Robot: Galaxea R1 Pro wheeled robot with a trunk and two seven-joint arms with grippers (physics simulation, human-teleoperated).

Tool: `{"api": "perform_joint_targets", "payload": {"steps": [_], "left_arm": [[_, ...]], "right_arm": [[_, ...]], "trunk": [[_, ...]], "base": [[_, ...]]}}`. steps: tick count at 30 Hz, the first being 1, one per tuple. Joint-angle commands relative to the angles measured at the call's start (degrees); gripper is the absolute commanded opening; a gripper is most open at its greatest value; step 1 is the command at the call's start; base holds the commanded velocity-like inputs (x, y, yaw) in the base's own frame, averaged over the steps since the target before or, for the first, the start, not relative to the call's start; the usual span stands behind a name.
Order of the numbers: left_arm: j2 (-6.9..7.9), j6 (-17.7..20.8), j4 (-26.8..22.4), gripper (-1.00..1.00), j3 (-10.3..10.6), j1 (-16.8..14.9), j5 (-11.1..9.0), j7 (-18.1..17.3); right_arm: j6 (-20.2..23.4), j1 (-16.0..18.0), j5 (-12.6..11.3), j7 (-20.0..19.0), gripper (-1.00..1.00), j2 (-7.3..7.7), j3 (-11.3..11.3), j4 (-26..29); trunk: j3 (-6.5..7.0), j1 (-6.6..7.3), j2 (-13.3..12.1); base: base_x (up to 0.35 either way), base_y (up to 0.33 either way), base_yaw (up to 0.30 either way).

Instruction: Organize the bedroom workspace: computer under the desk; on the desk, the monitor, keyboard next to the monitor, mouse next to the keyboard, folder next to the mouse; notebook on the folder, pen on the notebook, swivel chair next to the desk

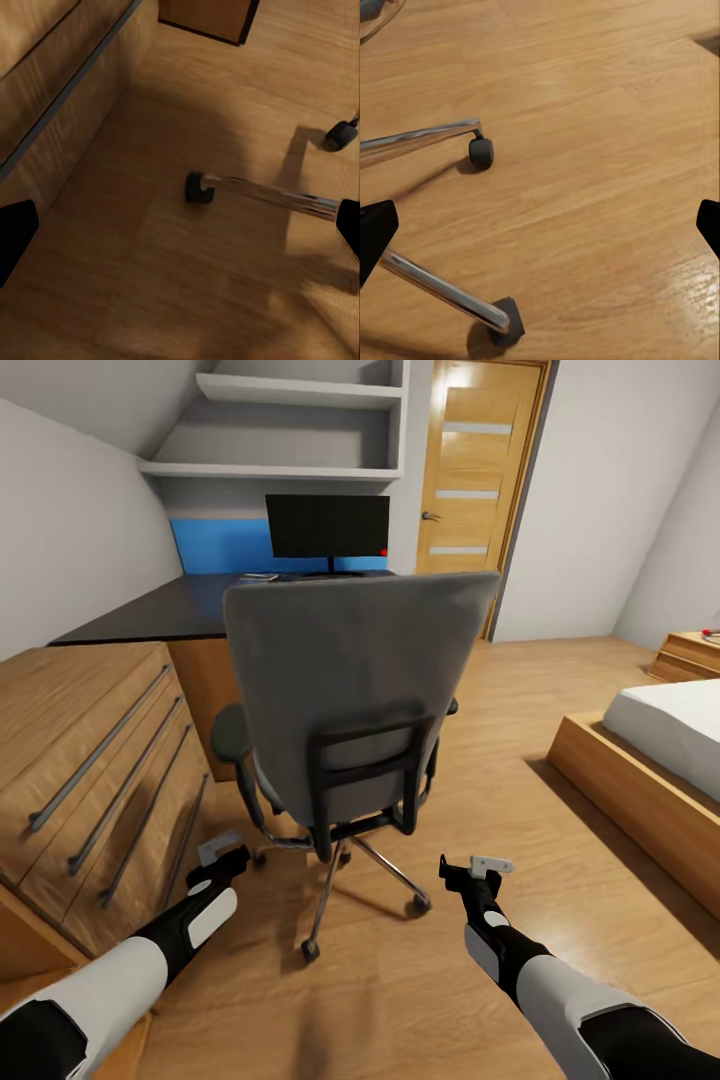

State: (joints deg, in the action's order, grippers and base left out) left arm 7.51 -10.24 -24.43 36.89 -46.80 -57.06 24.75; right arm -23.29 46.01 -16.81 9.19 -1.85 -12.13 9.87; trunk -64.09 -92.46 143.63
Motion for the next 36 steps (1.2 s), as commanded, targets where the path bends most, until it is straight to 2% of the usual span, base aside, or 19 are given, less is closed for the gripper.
{"api": "perform_joint_targets", "payload": {"steps": [1, 24, 30, 36], "left_arm": [[0.08, -0.31, -0.09, 1.00, 0.39, -0.04, -0.59, 0.31], [0.97, -0.43, -0.09, 1.00, -0.14, -0.04, -0.59, 0.20], [1.06, -2.09, -0.09, 1.00, -0.13, -0.04, -0.54, 0.14], [1.06, -2.95, -0.09, 1.00, -0.07, -0.04, -0.51, 0.13]], "right_arm": [[-0.17, 0.04, -0.41, 0.30, 1.00, 0.00, -0.50, -0.04], [-3.53, 0.04, -0.41, 0.31, 1.00, 0.10, -0.53, -0.29], [-3.55, 0.04, -0.41, 0.31, 1.00, 0.09, -0.53, -0.29], [-3.56, 0.04, -0.41, 0.31, 1.00, 0.09, -0.53, -0.29]], "trunk": [[-0.05, -0.02, 0.02], [-0.05, -0.02, 0.02], [-0.05, -0.02, 0.02], [-0.05, -0.02, 0.02]], "base": [[0.235, 0.000, 0.000], [0.132, 0.000, 0.000], [0.247, 0.000, -0.016], [0.312, 0.000, -0.189]]}}
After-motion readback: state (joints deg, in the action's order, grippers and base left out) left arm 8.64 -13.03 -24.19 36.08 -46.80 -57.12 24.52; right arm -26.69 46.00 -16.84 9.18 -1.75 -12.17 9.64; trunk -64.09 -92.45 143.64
